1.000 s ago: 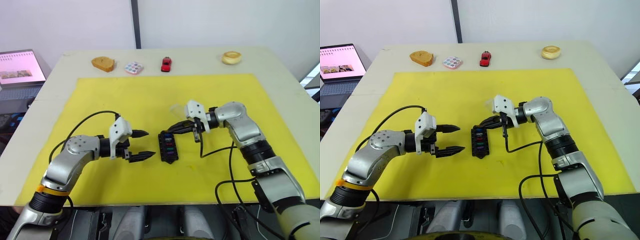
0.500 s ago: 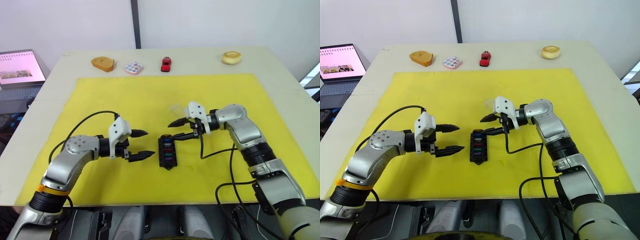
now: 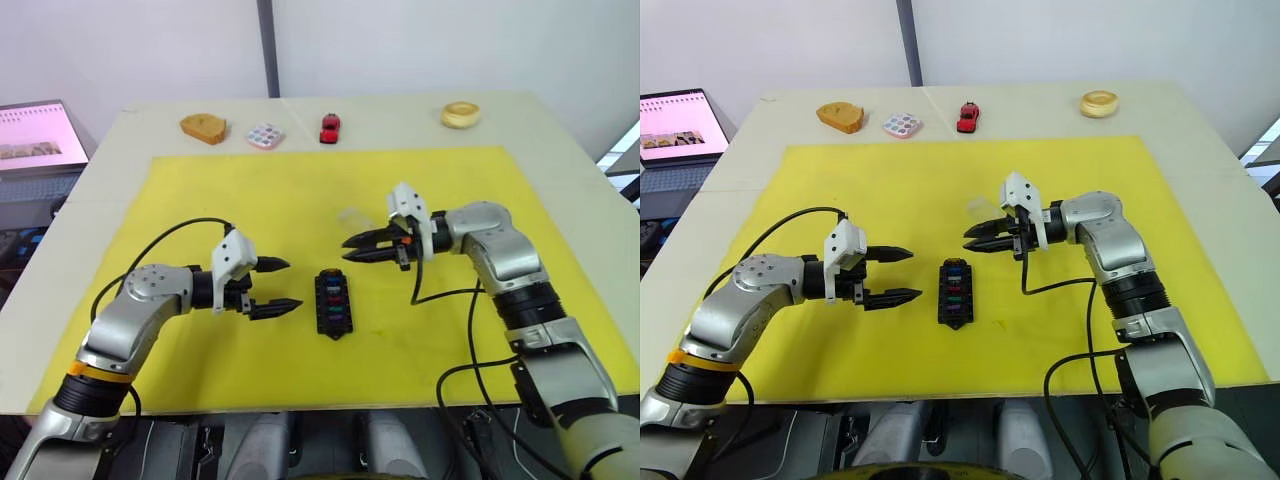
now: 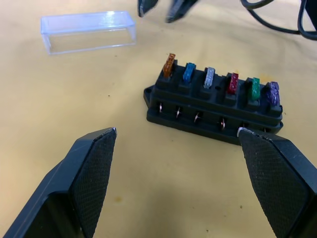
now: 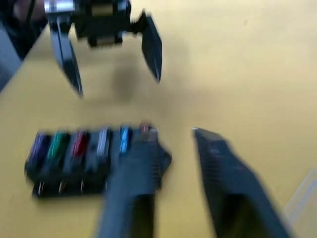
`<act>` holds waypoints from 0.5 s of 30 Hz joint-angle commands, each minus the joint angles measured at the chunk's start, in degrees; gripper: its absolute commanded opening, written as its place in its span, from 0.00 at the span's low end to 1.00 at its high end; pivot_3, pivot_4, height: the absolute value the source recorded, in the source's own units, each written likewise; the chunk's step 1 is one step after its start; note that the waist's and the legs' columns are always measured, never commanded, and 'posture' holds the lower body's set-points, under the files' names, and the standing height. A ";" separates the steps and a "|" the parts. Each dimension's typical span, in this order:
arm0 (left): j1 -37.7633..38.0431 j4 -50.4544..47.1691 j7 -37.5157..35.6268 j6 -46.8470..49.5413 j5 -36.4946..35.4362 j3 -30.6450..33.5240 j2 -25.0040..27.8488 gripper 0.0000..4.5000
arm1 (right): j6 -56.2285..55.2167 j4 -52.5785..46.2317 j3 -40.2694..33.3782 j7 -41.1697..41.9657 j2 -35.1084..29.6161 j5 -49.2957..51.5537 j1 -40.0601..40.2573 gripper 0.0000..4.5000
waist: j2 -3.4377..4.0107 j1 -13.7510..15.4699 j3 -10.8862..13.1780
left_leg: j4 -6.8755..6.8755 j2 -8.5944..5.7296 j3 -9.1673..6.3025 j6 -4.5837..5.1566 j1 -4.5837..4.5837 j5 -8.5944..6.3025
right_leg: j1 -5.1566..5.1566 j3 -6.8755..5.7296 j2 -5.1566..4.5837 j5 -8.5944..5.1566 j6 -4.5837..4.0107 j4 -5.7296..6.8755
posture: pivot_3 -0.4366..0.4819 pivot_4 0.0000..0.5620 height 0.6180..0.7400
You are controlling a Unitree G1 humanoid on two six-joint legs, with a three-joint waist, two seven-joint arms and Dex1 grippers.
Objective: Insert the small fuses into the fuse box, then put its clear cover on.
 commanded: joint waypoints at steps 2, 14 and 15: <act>-0.09 -0.88 -0.68 -1.08 0.29 0.82 0.25 0.92 | 0.97 -3.27 0.64 -1.56 0.89 0.04 0.50 0.01 | 0.00 0.15 0.00 | 0.02 0.00 0.00 0.00 0.00 0.00 | 0.01 0.00 0.00 0.00 0.00 0.00 | 0.48 0.27 1.00; 1.17 -1.40 -0.51 -1.27 0.63 1.44 0.03 0.92 | -0.66 -4.05 3.69 -2.22 1.02 -2.10 2.40 0.01 | 0.00 0.08 0.00 | 0.06 0.00 0.00 0.01 0.00 0.00 | 0.03 0.00 0.00 0.00 0.00 0.02 | 0.48 0.27 1.00; 1.17 -1.34 -0.41 -1.34 0.72 1.44 -0.08 0.92 | -0.77 -4.01 3.76 -2.18 0.99 -2.16 2.50 0.01 | 0.00 0.07 0.00 | 0.07 0.00 0.00 0.01 0.00 0.00 | 0.03 0.00 0.00 0.00 0.00 0.02 | 0.48 0.27 1.00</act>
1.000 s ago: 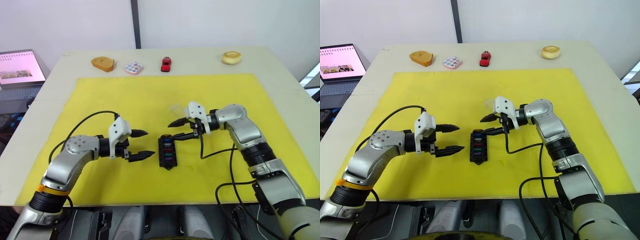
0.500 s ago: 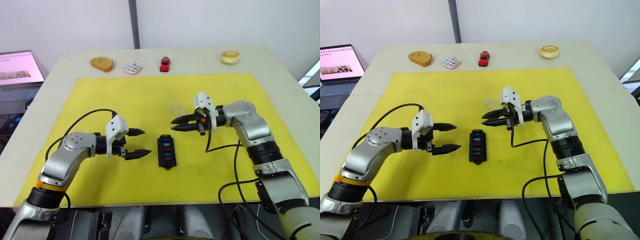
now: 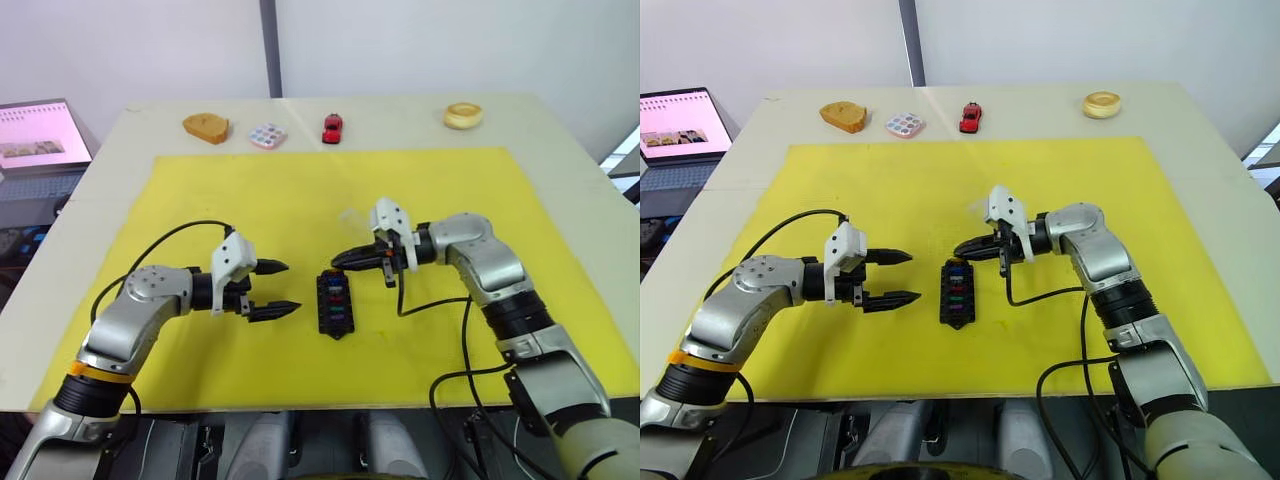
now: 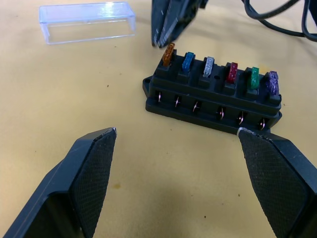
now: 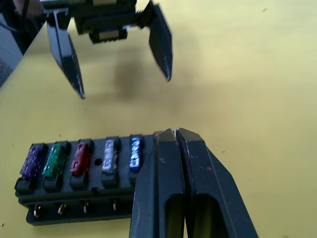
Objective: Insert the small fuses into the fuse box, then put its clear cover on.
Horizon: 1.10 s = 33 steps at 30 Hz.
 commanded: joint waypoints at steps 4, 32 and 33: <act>0.33 -1.53 0.33 -1.37 -0.06 1.48 -0.22 0.92 | -1.12 -2.57 0.50 0.14 -0.17 -0.50 0.27 0.01 | 0.00 -0.04 0.00 | 0.00 0.00 0.00 0.00 0.00 0.00 | -0.01 0.00 0.00 0.00 0.00 0.01 | 0.48 0.27 1.00; 2.71 -3.88 4.68 7.09 -9.29 15.21 2.52 0.92 | 9.03 -10.89 -6.70 -4.84 -0.60 6.64 1.35 0.01 | -0.04 -0.06 -0.03 | -0.01 0.01 -0.02 0.01 0.16 -0.01 | 0.16 0.00 0.00 0.00 0.00 0.00 | 0.48 0.27 1.00; 3.71 -4.11 5.12 8.31 -10.64 18.44 3.63 0.92 | 12.21 -12.20 -9.18 -6.38 -1.51 8.46 1.08 0.01 | -0.04 -0.07 -0.03 | -0.01 0.02 -0.03 0.01 0.12 -0.01 | 0.09 0.00 0.00 0.00 0.00 0.02 | 0.48 0.27 1.00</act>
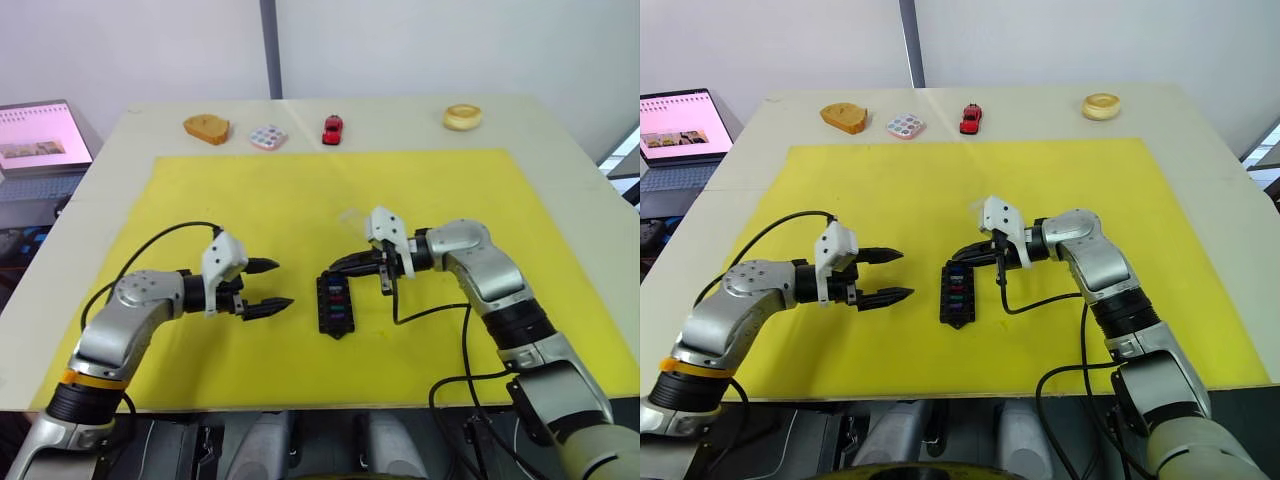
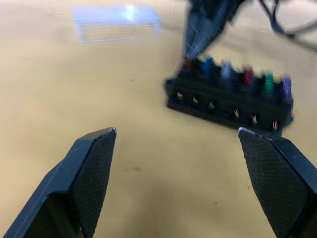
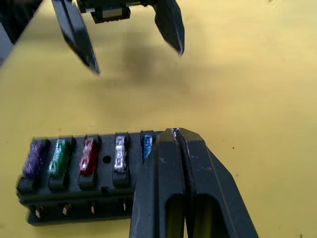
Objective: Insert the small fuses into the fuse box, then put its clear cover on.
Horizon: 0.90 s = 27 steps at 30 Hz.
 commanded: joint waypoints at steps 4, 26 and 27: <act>7.37 -1.89 2.39 4.40 -5.92 19.28 7.24 0.92 | 17.15 -8.07 -16.07 -6.67 -8.57 10.79 0.18 0.01 | 0.01 0.03 0.00 | -0.02 -0.02 0.00 0.04 -0.06 -0.03 | -0.07 0.01 -0.02 0.00 0.00 -0.03 | 0.48 0.27 1.00; 18.85 0.98 5.70 2.34 -7.60 26.77 5.71 1.00 | 29.80 9.53 -18.32 -16.11 -23.13 5.44 -8.00 0.99 | 0.11 -0.20 0.02 | -0.07 0.01 0.15 0.04 -0.10 -0.05 | -0.10 0.09 -0.14 -0.01 -0.04 -0.08 | 0.48 0.27 1.00; 20.00 -3.06 7.13 3.94 -8.70 26.62 5.10 1.00 | 30.12 9.10 -16.26 -16.01 -22.75 4.57 -10.39 0.99 | 0.11 -0.52 0.02 | -0.11 0.02 0.15 0.04 -0.14 -0.05 | -0.18 0.10 -0.14 -0.01 -0.04 -0.08 | 0.48 0.27 1.00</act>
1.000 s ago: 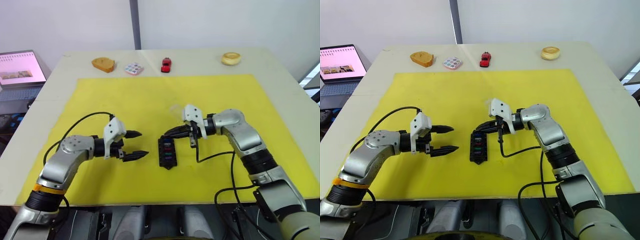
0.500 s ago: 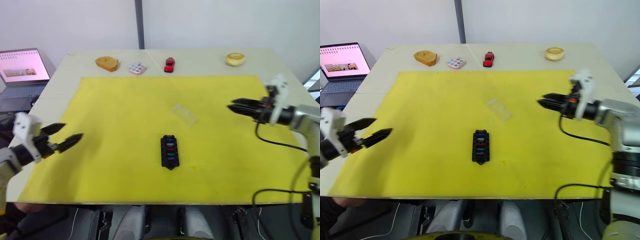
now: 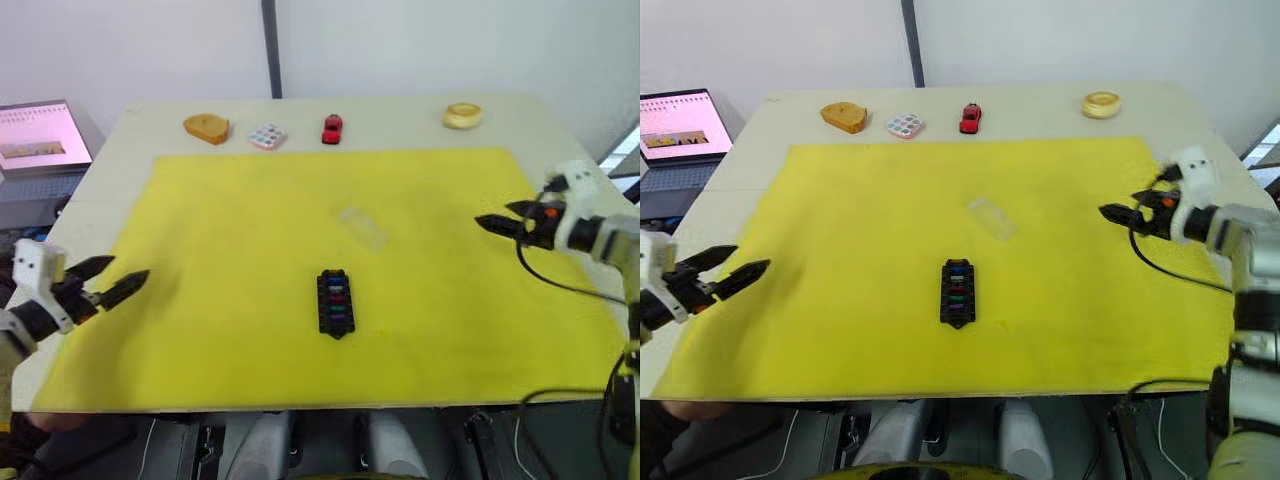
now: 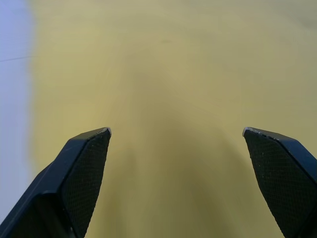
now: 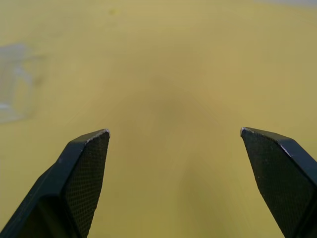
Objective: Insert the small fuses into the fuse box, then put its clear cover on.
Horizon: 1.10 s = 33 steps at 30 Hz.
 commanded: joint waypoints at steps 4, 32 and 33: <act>4.09 -27.05 15.31 10.46 -8.14 -1.69 -7.22 1.00 | 9.67 -5.56 18.21 4.78 2.04 -4.45 -18.64 0.99 | 0.00 -0.35 0.01 | -0.18 0.02 0.05 0.00 -0.09 0.00 | -0.25 -0.01 0.01 0.00 0.00 0.00 | 0.48 0.27 1.00; -10.54 -42.15 33.58 25.76 -9.76 -24.06 -11.32 1.00 | -3.59 39.72 37.57 9.34 33.17 -25.94 -40.23 0.99 | -0.06 -0.20 0.00 | 0.02 -0.05 -0.03 -0.49 -0.07 0.30 | -0.24 -0.04 0.16 0.03 0.02 0.22 | 0.48 0.27 1.00; -9.97 -42.30 33.53 25.41 -9.53 -24.20 -11.27 1.00 | -3.44 40.36 37.26 9.24 33.70 -26.14 -40.45 0.99 | -0.05 -0.22 0.00 | 0.00 -0.04 -0.03 -0.51 -0.07 0.31 | -0.24 -0.04 0.17 0.02 0.01 0.22 | 0.48 0.27 1.00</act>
